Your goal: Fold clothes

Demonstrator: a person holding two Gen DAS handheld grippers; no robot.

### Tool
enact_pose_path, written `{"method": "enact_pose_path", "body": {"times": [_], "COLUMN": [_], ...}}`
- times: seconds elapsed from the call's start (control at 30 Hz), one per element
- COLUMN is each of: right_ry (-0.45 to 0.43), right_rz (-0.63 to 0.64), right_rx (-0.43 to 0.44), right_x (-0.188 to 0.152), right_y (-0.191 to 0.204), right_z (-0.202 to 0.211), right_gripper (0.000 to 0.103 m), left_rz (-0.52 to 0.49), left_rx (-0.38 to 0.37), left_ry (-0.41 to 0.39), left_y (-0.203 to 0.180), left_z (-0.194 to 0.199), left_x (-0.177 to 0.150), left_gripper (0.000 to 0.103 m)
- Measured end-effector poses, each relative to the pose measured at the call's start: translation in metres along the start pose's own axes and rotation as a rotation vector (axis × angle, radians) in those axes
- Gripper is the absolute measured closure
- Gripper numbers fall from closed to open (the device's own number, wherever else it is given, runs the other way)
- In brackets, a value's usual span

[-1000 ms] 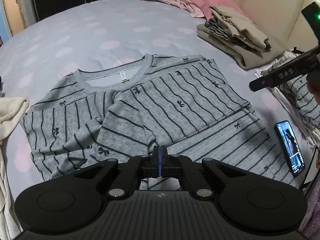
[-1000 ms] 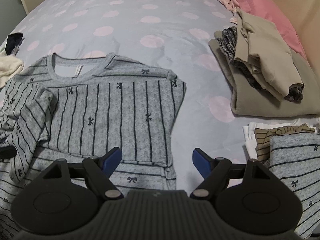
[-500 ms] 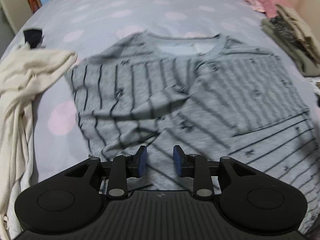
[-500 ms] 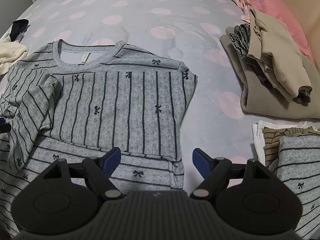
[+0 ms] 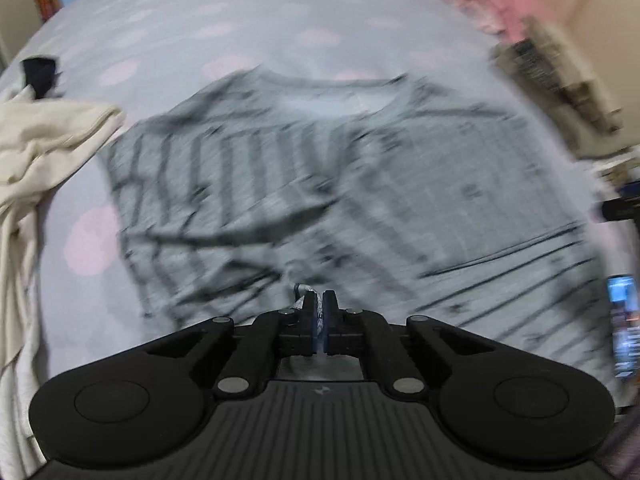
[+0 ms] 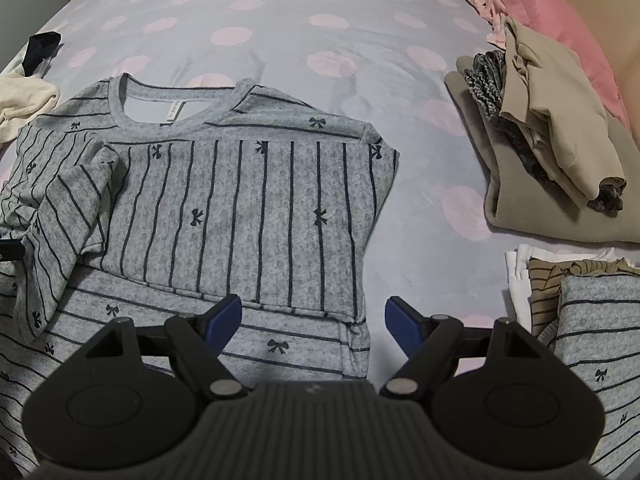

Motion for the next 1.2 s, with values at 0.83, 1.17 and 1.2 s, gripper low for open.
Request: {"method": "enact_pose_path", "body": {"times": [0.83, 1.17, 1.2], "right_ry": [-0.005, -0.015, -0.017], "right_rz": [-0.123, -0.129, -0.128], "right_rx": [-0.077, -0.042, -0.039], "right_x": [0.019, 0.023, 0.023], "right_y": [-0.050, -0.039, -0.038], "right_z": [-0.014, -0.010, -0.009], "right_gripper": [0.023, 0.022, 0.022], "left_rz": [-0.183, -0.197, -0.189], "left_rx": [-0.249, -0.042, -0.010], "left_ry": [0.014, 0.002, -0.001], "left_y": [-0.166, -0.080, -0.065], "left_z": [-0.089, -0.032, -0.025], "left_x": [0.113, 0.083, 0.076], "left_gripper": [0.079, 0.076, 0.076]}}
Point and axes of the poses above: each gripper's, at about its wrist camera, not at the fingertips, and z roughly against the way its jaws point, y to its left, x to its top, the point moved 9 cm from there along -z, roughly the way its jaws point, and after that the axes turned 11 degrees about -x, right-handed, at the moved point
